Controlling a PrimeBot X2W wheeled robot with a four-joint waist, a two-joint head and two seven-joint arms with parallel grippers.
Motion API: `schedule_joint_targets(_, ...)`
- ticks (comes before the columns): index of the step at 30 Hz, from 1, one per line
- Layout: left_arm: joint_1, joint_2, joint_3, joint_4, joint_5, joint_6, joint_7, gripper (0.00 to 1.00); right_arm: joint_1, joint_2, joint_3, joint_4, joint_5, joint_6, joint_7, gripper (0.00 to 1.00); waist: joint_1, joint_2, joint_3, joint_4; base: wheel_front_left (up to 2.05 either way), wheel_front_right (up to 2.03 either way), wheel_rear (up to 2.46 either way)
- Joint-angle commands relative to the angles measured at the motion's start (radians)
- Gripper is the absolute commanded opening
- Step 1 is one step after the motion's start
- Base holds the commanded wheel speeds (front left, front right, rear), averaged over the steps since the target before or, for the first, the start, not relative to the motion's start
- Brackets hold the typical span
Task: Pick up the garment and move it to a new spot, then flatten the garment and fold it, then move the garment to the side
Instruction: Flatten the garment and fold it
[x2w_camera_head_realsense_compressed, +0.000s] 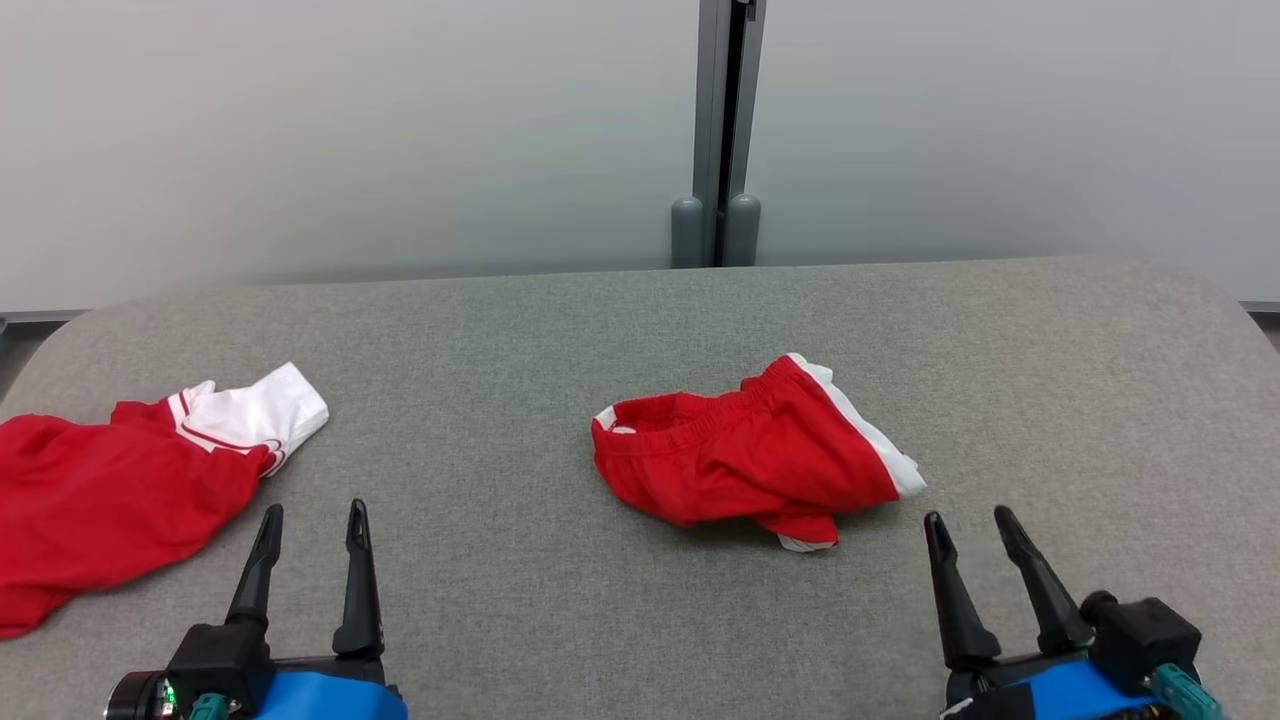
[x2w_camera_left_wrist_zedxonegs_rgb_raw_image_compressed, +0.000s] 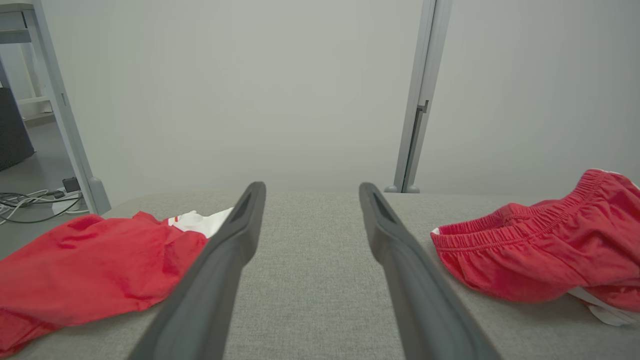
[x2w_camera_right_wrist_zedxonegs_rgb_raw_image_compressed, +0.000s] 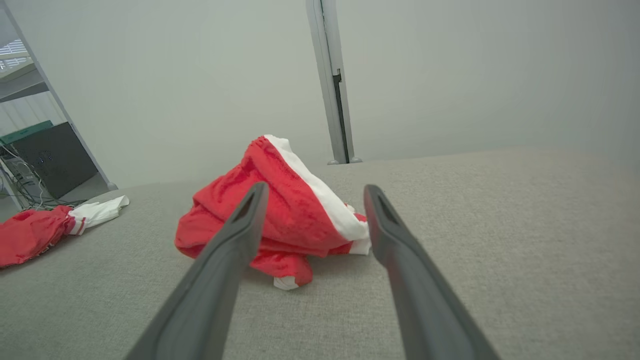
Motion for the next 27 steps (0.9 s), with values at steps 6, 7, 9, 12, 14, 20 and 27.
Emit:
schedule_joint_targets(6, -0.019, -0.004, -0.006, 0.0, 0.001, -0.006, -0.003, 1.0, -0.132, -0.019, 0.053, 0.021, -0.056, 0.0, -0.004, 1.0, 0.0, -0.0001, 0.007, 0.013, 0.0, 0.0, 0.0)
schedule_joint_targets(7, -0.021, -0.004, -0.011, 0.0, 0.001, -0.007, -0.003, 1.0, -0.157, -0.026, 0.06, 0.031, -0.054, 0.0, -0.004, 1.0, 0.0, -0.0001, 0.009, 0.018, 0.0, 0.0, 0.0)
schedule_joint_targets(9, -0.029, -0.005, -0.016, 0.001, 0.001, -0.007, -0.003, 1.0, -0.216, -0.042, 0.079, 0.051, -0.051, 0.0, 0.009, 1.0, 0.0, -0.0001, 0.016, 0.025, 0.0, 0.0, 0.0)
schedule_joint_targets(12, -0.036, -0.004, -0.016, -0.001, -0.001, -0.008, -0.003, 1.0, -0.283, -0.057, 0.098, 0.076, -0.039, 0.0, 0.034, 1.0, 0.0, -0.0001, 0.027, 0.031, 0.0, 0.0, 0.0)
schedule_joint_targets(14, -0.038, -0.005, -0.017, 0.001, -0.003, -0.009, -0.003, 1.0, -0.351, -0.072, 0.12, 0.098, -0.033, 0.0, 0.052, 1.0, 0.0, -0.0001, 0.038, 0.037, 0.0, 0.0, 0.0)
schedule_joint_targets(20, -0.061, -0.005, -0.032, 0.004, -0.005, -0.012, -0.003, 1.0, -0.5, -0.114, 0.176, 0.211, -0.003, 0.0, 0.152, 1.0, 0.0, -0.0001, 0.07, 0.066, 0.0, 0.0, 0.0)
schedule_joint_targets(27, -0.086, -0.006, -0.049, 0.007, -0.021, -0.014, -0.003, 1.0, -0.556, -0.15, 0.218, 0.36, 0.045, 0.0, 0.236, 1.0, 0.0, -0.0001, 0.102, 0.095, 0.0, 0.0, 0.0)
